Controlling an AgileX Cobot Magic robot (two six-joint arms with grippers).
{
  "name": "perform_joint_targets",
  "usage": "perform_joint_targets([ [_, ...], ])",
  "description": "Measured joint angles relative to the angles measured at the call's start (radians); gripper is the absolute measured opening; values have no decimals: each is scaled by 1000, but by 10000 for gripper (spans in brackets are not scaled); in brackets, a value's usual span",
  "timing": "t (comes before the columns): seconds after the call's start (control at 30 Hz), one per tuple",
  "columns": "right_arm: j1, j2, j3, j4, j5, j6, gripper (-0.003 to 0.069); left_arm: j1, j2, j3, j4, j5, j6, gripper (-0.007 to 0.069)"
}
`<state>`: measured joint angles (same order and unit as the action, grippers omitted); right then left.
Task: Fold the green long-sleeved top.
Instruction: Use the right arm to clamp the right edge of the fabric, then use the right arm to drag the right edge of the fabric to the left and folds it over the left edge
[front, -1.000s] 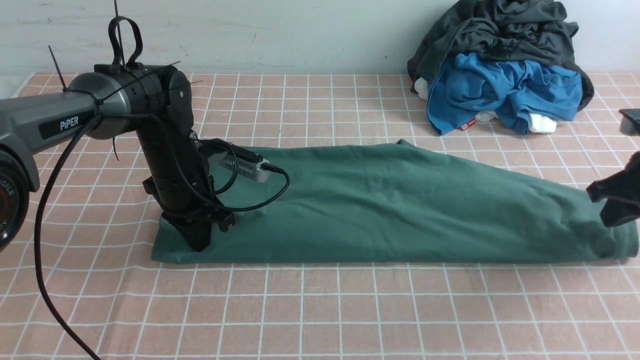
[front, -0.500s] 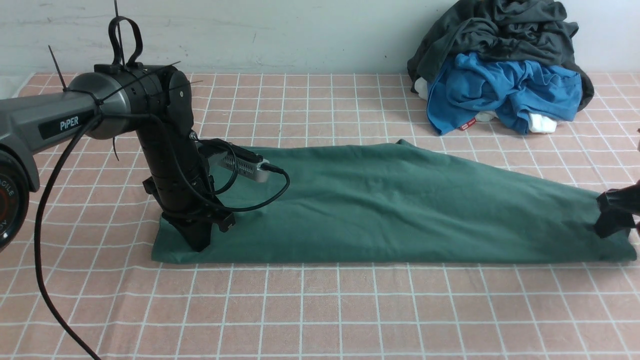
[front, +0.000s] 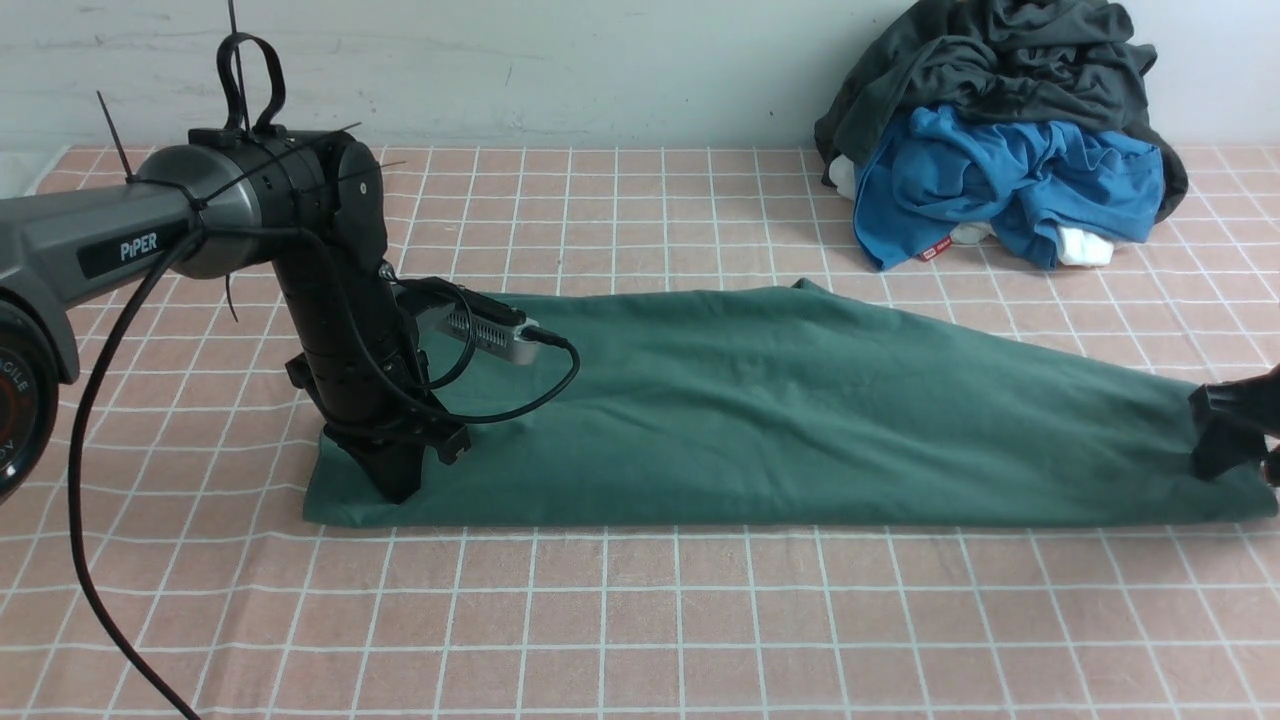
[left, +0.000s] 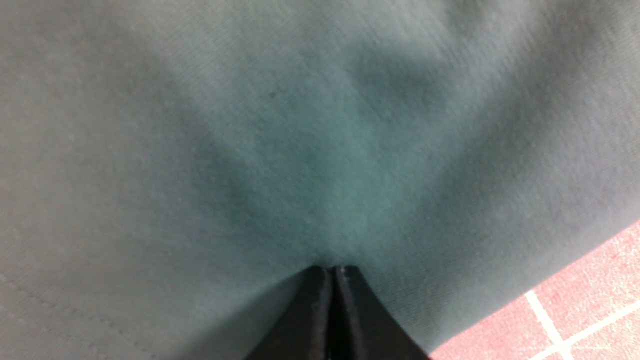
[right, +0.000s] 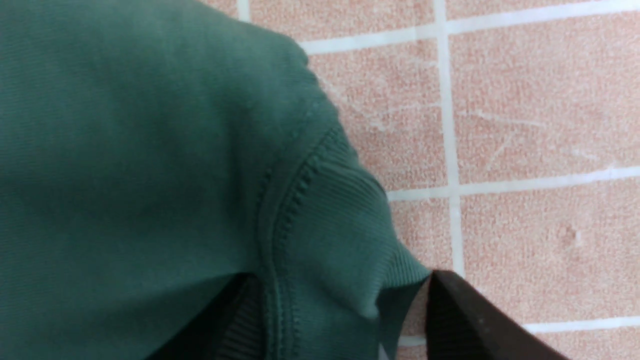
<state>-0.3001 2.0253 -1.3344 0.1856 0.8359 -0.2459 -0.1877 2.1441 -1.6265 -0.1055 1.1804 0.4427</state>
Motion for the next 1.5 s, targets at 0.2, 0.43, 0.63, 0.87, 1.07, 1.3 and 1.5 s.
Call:
perform_joint_targets([
  [0.2, 0, -1, 0, 26, 19, -14, 77, 0, 0, 0, 0, 0, 0, -3],
  [0.43, 1, -7, -38, -12, 75, -23, 34, 0, -4, 0, 0, 0, 0, -3],
  [0.63, 2, -86, -140, -154, 159, 54, 34, 0, -72, -19, 5, 12, 0, -3],
  [0.87, 11, -222, -254, -236, 227, 127, 31, 0, -304, -49, 2, 31, 0, -3],
  [1.07, 180, -290, -429, -186, 305, 96, 31, 0, -493, -50, -48, 52, 0, -3],
  [1.3, 562, -230, -551, -131, 315, 56, 31, 0, -666, -50, -132, 62, 0, -3],
  [1.5, 803, -80, -556, -128, 245, 56, 31, 0, -775, -50, -140, 77, -17, -3],
])
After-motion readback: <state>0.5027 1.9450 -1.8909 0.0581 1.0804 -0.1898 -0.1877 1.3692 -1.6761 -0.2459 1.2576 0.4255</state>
